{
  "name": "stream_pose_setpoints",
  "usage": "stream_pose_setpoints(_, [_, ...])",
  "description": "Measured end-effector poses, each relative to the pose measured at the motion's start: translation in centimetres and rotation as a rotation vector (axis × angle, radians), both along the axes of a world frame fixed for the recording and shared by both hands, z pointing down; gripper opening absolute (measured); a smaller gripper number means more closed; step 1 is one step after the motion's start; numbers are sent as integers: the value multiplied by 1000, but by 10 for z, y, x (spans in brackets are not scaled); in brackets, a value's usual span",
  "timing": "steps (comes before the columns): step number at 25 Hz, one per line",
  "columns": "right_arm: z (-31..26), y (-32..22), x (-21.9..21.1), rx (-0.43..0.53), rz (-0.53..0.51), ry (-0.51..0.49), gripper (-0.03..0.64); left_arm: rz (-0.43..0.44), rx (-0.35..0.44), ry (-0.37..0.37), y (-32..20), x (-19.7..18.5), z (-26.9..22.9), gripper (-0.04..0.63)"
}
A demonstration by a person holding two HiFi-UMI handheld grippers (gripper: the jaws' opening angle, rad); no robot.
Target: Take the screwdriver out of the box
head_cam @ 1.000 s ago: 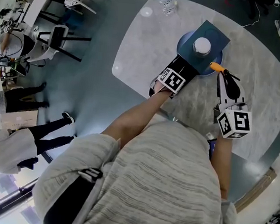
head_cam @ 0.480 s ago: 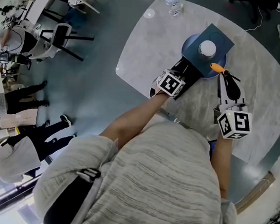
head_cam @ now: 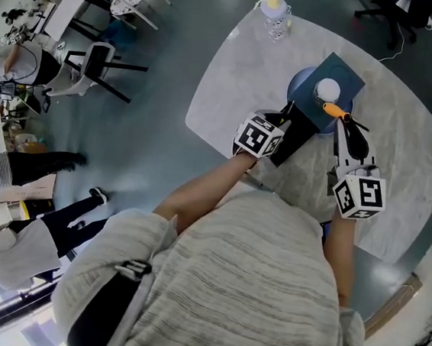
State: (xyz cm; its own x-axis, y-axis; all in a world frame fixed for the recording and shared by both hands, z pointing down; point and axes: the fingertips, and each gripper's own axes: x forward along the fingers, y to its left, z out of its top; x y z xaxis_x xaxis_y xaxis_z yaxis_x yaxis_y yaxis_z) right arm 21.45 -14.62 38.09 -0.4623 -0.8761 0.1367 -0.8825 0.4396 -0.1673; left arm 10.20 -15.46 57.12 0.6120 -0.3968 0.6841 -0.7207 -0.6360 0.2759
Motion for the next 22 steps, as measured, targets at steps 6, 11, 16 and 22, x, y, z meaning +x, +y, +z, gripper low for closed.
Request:
stream_pose_setpoints(6, [-17, -2, -5, 25, 38, -5, 67, 11, 72, 124, -16, 2, -55, 81])
stream_pose_setpoints(11, [-30, 2, -4, 48, 85, -13, 67, 30, 154, 255, -26, 6, -108, 81])
stream_pose_setpoints(16, [-44, 7, -7, 77, 125, -23, 67, 50, 237, 385, -32, 4, -159, 81])
stream_pose_setpoints(22, [-58, 16, -14, 108, 150, -49, 67, 30, 296, 570, -32, -8, -202, 81])
